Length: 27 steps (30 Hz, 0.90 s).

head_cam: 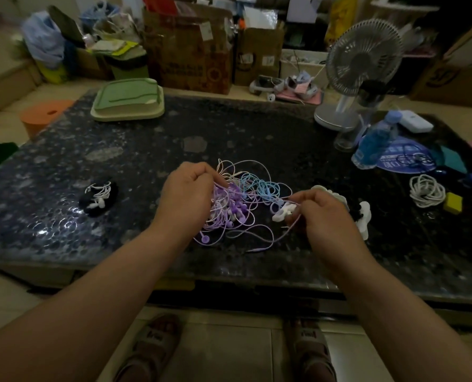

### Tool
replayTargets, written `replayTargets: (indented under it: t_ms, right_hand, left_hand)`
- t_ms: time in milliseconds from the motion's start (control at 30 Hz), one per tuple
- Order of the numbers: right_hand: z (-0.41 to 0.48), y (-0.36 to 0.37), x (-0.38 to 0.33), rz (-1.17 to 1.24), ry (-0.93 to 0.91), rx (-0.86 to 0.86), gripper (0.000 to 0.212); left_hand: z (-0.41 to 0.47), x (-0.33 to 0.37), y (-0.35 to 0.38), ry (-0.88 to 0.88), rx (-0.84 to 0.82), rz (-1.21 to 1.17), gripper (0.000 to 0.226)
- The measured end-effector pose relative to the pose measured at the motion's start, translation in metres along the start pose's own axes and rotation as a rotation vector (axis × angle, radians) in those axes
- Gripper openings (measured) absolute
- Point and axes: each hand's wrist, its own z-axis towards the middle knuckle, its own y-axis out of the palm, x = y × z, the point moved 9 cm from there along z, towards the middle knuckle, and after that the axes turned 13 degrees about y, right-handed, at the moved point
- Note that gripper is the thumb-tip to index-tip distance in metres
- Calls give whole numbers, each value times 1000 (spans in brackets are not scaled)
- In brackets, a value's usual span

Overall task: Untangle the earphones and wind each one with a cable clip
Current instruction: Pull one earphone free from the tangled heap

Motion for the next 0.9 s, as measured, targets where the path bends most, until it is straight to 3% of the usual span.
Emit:
replayTargets:
  t_ms: [100,233,333,400,467,533,567,633,700,900]
  right_hand:
    - [1,10,-3,-96,-46,-131,25]
    - [-31,53,14,-963,-243,-548,36]
    - [-45,55,35,-1138,-226,-621,26]
    - [-50,57,32,-1014,-224,-606,23]
    - [-51,55,12,-563,-174,-552,27]
    - [-59,57,0,-85,-35,-637,29]
    - [-63,61,-3,31,10,-684,33]
    - [-71,66,-9,-9,-51,-686,39]
    - [-71,65,-11,-94,-104,-632,29]
    - [-55,53,-6,148,32,-665,3]
  left_hand:
    - [7,5,-8,1,77,-8,41]
    - [1,12,0,-38,-31,-125,38]
    - [-11,24,5,-32,-79,-217,33]
    - [-18,29,8,-17,-119,-181,32]
    - [-24,33,13,16,-173,-127,31]
    - [-30,38,19,62,-209,-76,30]
    - [-32,40,21,86,-213,-50,30]
    - [-35,43,21,122,-207,-12,29]
    - [-34,42,21,125,-221,11,28]
    - [-33,30,26,-19,-310,-139,22]
